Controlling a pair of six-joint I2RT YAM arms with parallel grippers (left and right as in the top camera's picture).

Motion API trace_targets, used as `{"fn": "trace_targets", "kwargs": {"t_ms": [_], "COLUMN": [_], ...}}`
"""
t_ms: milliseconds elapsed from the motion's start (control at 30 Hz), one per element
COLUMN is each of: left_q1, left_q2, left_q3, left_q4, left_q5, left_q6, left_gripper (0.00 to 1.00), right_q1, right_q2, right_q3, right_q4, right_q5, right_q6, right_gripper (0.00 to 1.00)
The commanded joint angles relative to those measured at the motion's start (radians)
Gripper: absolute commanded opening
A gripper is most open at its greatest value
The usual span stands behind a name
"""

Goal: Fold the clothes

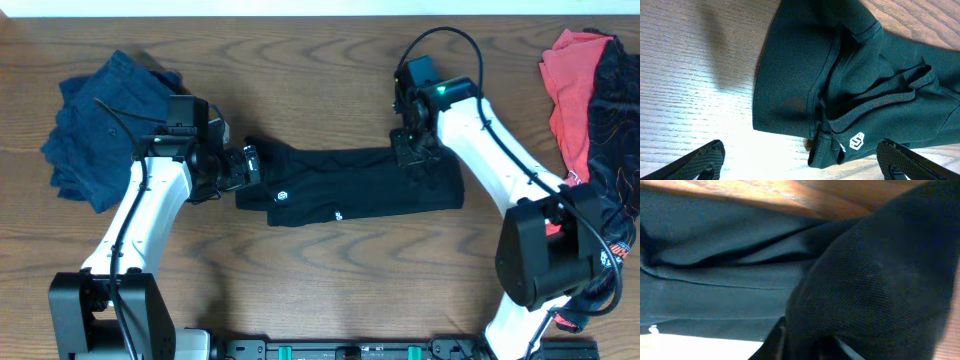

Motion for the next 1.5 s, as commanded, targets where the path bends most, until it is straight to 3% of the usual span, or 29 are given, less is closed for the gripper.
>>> {"fn": "trace_targets", "kwargs": {"t_ms": [0,200,433,600,733,1233,1333,1400,1467], "left_q1": [0.004,0.004,0.004,0.004,0.004,0.004,0.004,0.004,0.004], "left_q2": [0.0,0.0,0.0,0.0,0.0,0.0,0.0,0.0,0.0], "left_q3": [0.007,0.007,0.007,0.007,0.007,0.007,0.007,0.007,0.007], "left_q4": [-0.006,-0.01,-0.012,-0.012,-0.012,-0.021,-0.021,-0.021,-0.021], "left_q5": [-0.012,-0.013,-0.013,-0.013,-0.013,-0.013,-0.013,-0.013,-0.013], "left_q6": [-0.005,-0.005,-0.005,-0.005,-0.005,-0.005,-0.005,-0.005,-0.005], "left_gripper": [0.98,0.98,0.98,0.98,0.99,0.98,0.98,0.98,0.98], "right_q1": [0.024,0.054,0.055,0.054,0.053,0.085,0.086,0.087,0.087], "right_q2": [0.021,0.024,0.023,0.021,0.021,0.095,0.116,0.126,0.126], "right_q3": [0.004,0.004,0.005,0.006,0.006,0.003,0.003,0.003,0.003], "right_q4": [0.004,0.013,0.016,0.019,0.042,0.138,0.132,0.126,0.121], "right_q5": [-0.03,-0.034,0.041,0.159,0.118,0.061,0.064,0.072,0.076], "right_q6": [0.006,0.005,-0.016,0.067,0.065,0.103,0.114,0.139,0.157], "right_gripper": [0.2,0.44,0.47,0.49,0.56,0.61,0.54,0.33,0.04]}}
